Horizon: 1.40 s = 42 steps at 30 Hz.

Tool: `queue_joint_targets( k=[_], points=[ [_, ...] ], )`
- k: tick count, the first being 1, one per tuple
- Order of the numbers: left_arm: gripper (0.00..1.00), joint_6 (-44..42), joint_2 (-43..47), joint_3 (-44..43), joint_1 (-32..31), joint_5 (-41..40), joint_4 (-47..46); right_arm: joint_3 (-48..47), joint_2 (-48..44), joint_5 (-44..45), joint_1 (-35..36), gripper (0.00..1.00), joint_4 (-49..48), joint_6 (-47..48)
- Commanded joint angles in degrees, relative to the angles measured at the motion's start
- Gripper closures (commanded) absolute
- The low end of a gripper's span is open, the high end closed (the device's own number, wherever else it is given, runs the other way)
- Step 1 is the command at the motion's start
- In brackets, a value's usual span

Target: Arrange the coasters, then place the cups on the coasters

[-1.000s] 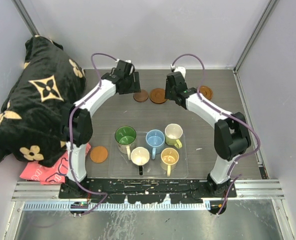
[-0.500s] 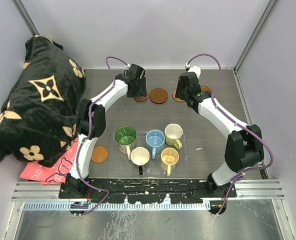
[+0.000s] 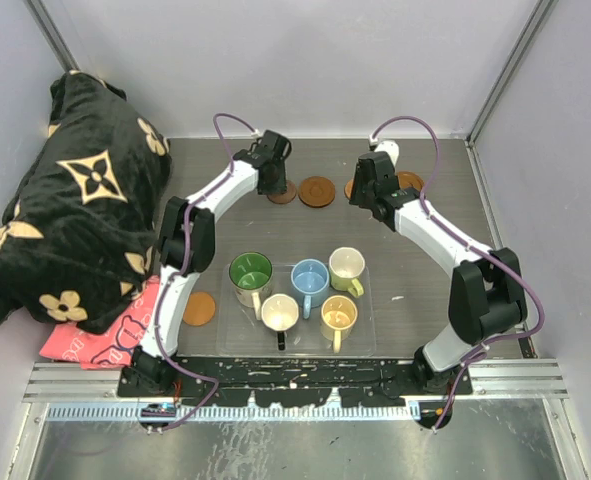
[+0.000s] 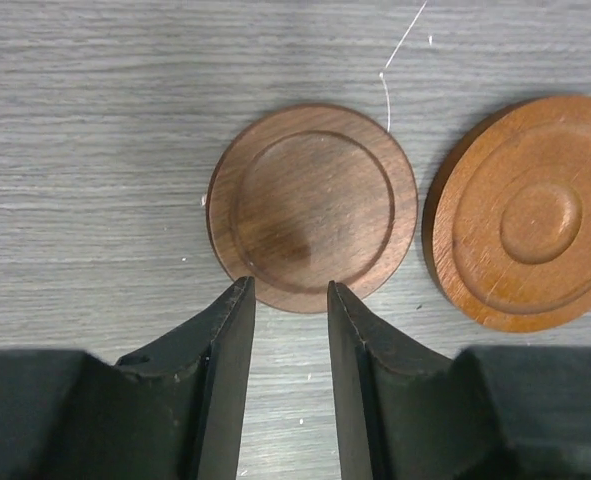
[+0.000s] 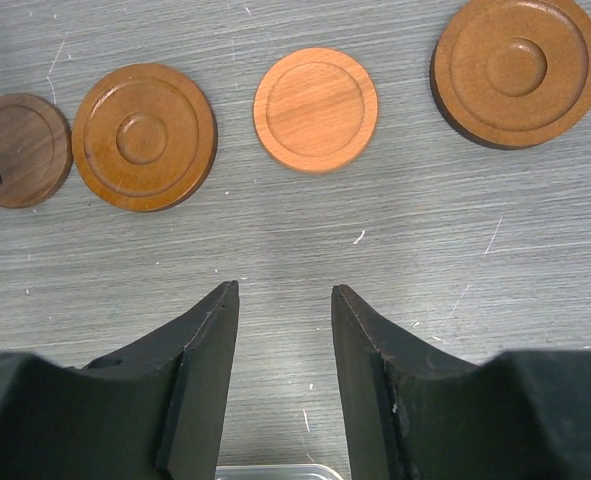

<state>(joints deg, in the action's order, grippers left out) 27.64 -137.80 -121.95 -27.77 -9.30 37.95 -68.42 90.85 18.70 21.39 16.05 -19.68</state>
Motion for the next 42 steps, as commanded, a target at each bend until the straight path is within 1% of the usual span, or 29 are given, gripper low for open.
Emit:
queue_joint_targets(
  k=[1, 8, 13, 21, 26, 34, 40, 42],
  points=[
    [0.6, -0.5, -0.5, -4.5, -0.5, -2.1, -2.7, 0.1, -2.3, -0.2, 0.1, 0.52, -1.9, -0.6],
    [0.59, -1.2, -1.9, -6.0, -1.0, -3.3, -4.5, 0.5, -2.5, -0.4, 0.0, 0.52, -1.3, -0.2],
    [0.59, -1.0, -4.6, -8.9, -1.0, -3.3, -3.0, 0.7, -2.9, 0.1, 0.0, 0.52, -0.6, 0.3],
    [0.59, -0.8, -5.5, -8.7, -1.1, -4.1, -2.8, 1.7, -3.3, 0.2, 0.0, 0.52, -0.6, 0.3],
    [0.56, -0.8, -6.0, -8.7, -1.2, -4.6, -2.6, 2.4, -3.4, 0.2, -0.2, 0.52, -0.7, 0.2],
    [0.55, -0.7, -7.3, -8.9, -1.4, -5.3, -1.3, 3.0, -3.7, -0.1, -0.4, 0.52, -0.9, 0.0],
    [0.55, -0.9, -7.4, -9.2, -1.5, -7.2, 0.2, 3.3, -3.6, -0.6, -0.5, 0.52, -1.3, -0.1],
    [0.53, -0.8, -7.5, -9.4, -1.5, -8.3, 1.0, 3.4, -3.5, -0.8, -0.5, 0.52, -1.5, -0.3]
  ],
)
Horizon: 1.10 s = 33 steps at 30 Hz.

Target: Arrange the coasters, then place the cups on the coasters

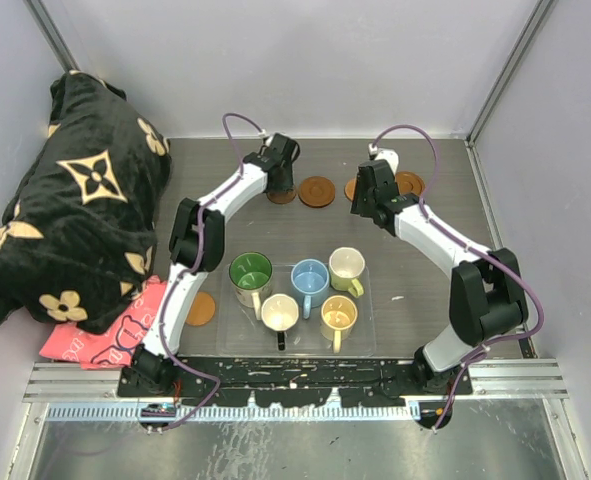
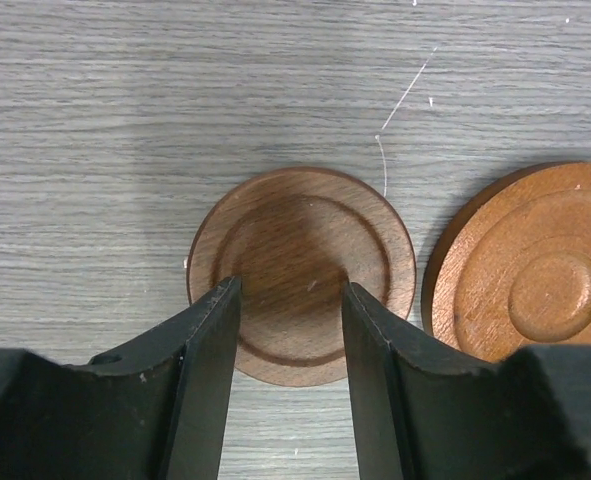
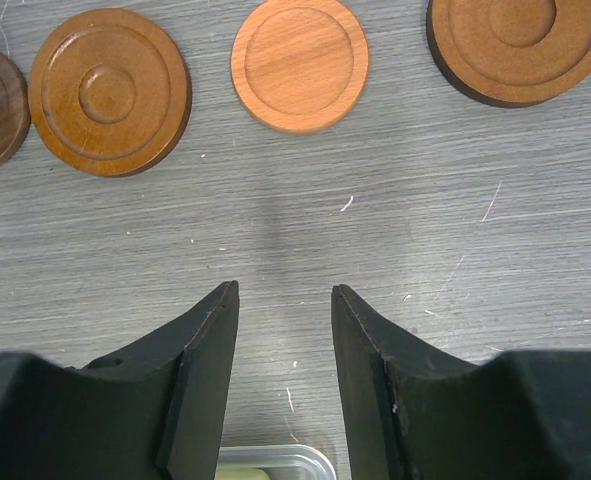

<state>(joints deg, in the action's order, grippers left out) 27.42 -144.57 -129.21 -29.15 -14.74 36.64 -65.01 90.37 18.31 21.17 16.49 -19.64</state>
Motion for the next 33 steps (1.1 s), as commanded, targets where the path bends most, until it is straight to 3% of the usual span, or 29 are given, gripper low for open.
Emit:
queue_joint_targets(
  k=[1, 33],
  points=[
    [0.53, -0.6, -0.7, -2.1, -0.2, -3.4, 2.8, 0.1, -3.0, -0.5, -0.3, 0.52, -2.1, -0.4],
    [0.53, 1.1, 3.3, 4.7, 2.2, -5.0, 3.6, -0.6, -1.5, -2.2, -0.3, 0.52, -2.9, -1.2]
  ],
)
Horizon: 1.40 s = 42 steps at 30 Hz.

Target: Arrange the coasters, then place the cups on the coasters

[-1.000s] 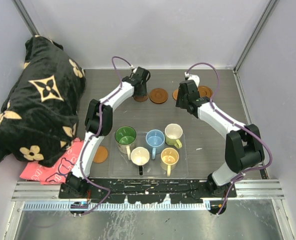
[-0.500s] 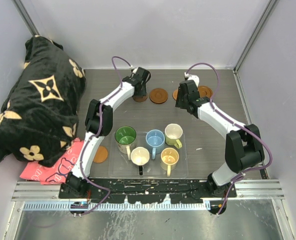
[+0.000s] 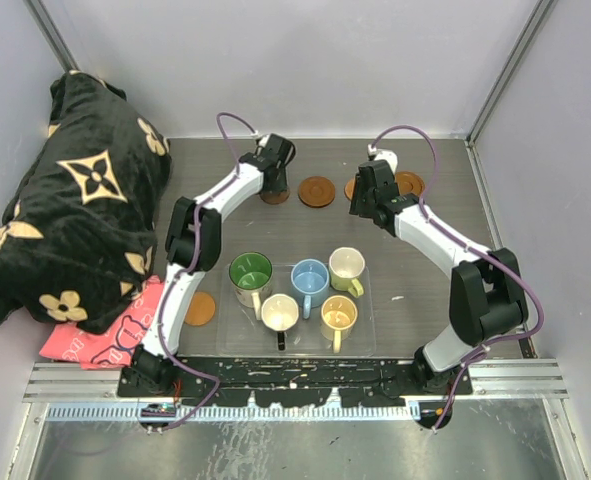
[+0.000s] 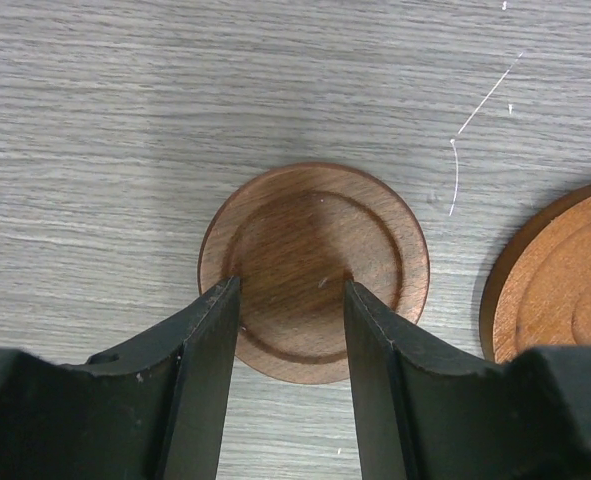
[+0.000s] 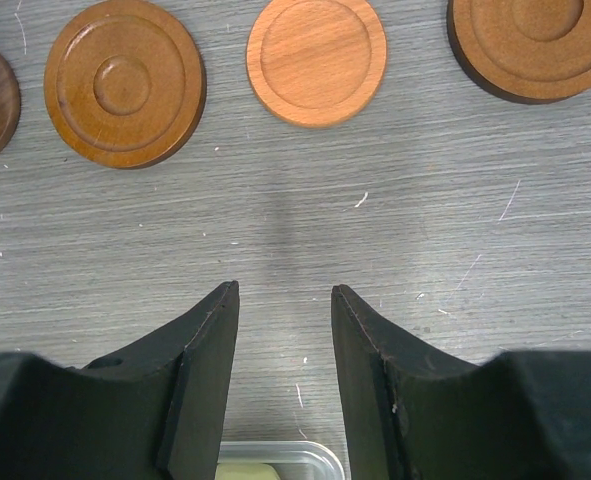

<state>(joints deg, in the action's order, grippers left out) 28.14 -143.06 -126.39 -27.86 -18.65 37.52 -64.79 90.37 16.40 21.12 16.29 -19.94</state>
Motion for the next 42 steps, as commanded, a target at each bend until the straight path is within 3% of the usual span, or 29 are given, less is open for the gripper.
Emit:
queue_joint_targets(
  k=[1, 4, 6, 16, 27, 33, 42],
  points=[
    [0.53, 0.4, 1.9, 1.9, 0.9, -0.9, 2.7, -0.9, -1.5, -0.4, -0.3, 0.52, -2.7, -1.0],
    [0.53, 0.5, 2.0, 2.2, 0.9, -0.4, 2.6, -0.7, -1.4, -0.4, -0.2, 0.52, -2.8, -1.0],
    [0.59, 0.6, 2.3, 2.5, 0.9, -0.3, 2.6, -0.7, -1.3, -0.3, -0.2, 0.52, -2.8, -1.0],
    [0.57, 0.9, 3.2, 4.7, 1.0, -0.1, 2.3, -0.3, -1.4, -0.6, -0.2, 0.52, -3.2, -1.1],
    [0.52, 0.3, 4.0, 5.9, 1.0, 0.1, 1.3, 0.1, -1.4, -0.8, -0.2, 0.52, -3.3, -1.4],
    [0.42, -0.3, 4.6, 5.9, 0.9, 0.9, 0.3, 0.2, -1.7, -0.7, -0.3, 0.52, -3.4, -1.3],
    [0.41, -1.3, 6.9, 6.5, 0.8, 1.9, -1.8, 0.2, -1.6, -1.1, -0.2, 0.52, -3.4, -1.7]
  ],
)
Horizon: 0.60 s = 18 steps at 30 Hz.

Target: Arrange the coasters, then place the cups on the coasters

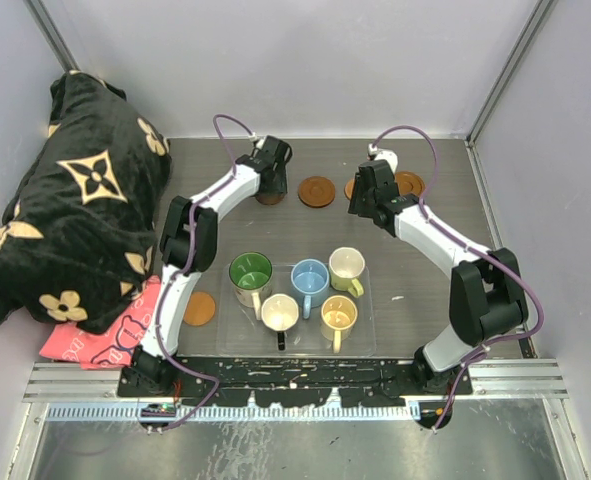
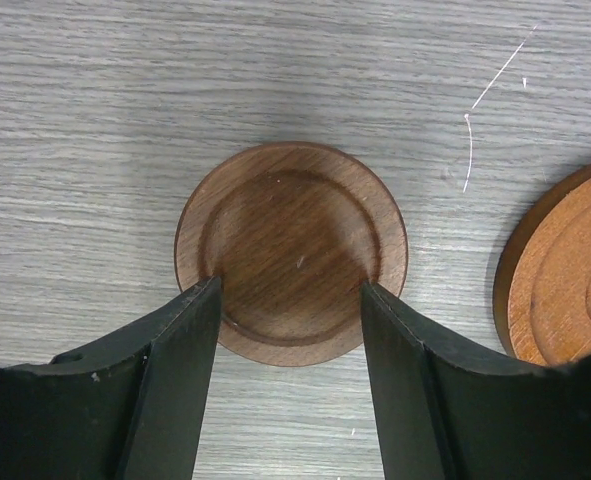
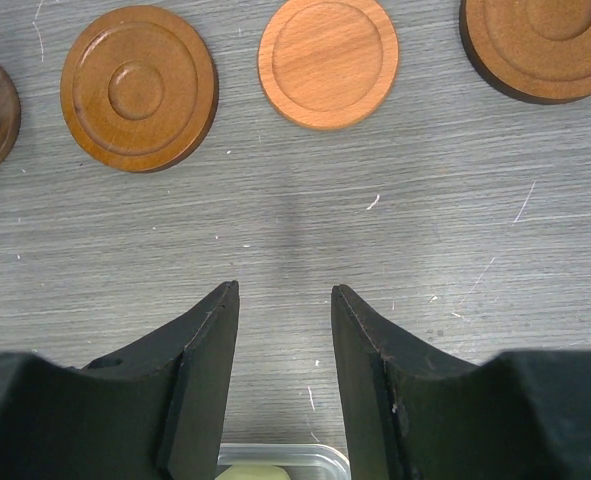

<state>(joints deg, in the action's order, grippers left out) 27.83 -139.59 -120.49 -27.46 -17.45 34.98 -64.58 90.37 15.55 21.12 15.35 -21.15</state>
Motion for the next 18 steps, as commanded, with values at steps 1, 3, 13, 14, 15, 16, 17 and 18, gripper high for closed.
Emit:
queue_joint_targets(
  k=[1, 3, 13, 14, 15, 16, 17, 18],
  points=[
    [0.41, -1.0, 3.6, 0.6, 0.4, 0.8, 0.8, 0.0, -1.6, -0.3, -0.3, 0.52, -2.5, -0.5],
    [0.42, -1.1, 4.0, 0.5, 0.3, 1.0, 0.7, 0.0, -1.6, -0.3, -0.3, 0.52, -2.6, -0.6],
    [0.41, -2.5, 4.1, -3.0, -0.2, 1.0, 1.8, 0.0, -1.4, -0.5, -0.2, 0.52, -2.8, -0.7],
    [0.41, -2.7, 4.3, -3.1, -0.2, 1.1, 1.7, 0.0, -1.4, -0.5, -0.2, 0.52, -2.8, -0.7],
    [0.41, -2.8, 4.3, -3.0, -0.2, 1.3, 1.5, 0.0, -1.3, -0.6, -0.3, 0.52, -2.9, -0.8],
    [0.4, -2.8, 4.4, -3.2, -0.2, 1.4, 1.5, 0.0, -1.3, -0.6, -0.3, 0.52, -2.9, -0.8],
    [0.38, -2.9, 4.5, -3.4, -0.2, 1.4, 1.6, 0.0, -1.3, -0.6, -0.2, 0.52, -2.8, -0.9],
    [0.36, -3.0, 4.5, -3.6, -0.2, 1.6, 1.6, 0.0, -1.2, -0.8, -0.3, 0.52, -2.9, -0.9]
  ],
)
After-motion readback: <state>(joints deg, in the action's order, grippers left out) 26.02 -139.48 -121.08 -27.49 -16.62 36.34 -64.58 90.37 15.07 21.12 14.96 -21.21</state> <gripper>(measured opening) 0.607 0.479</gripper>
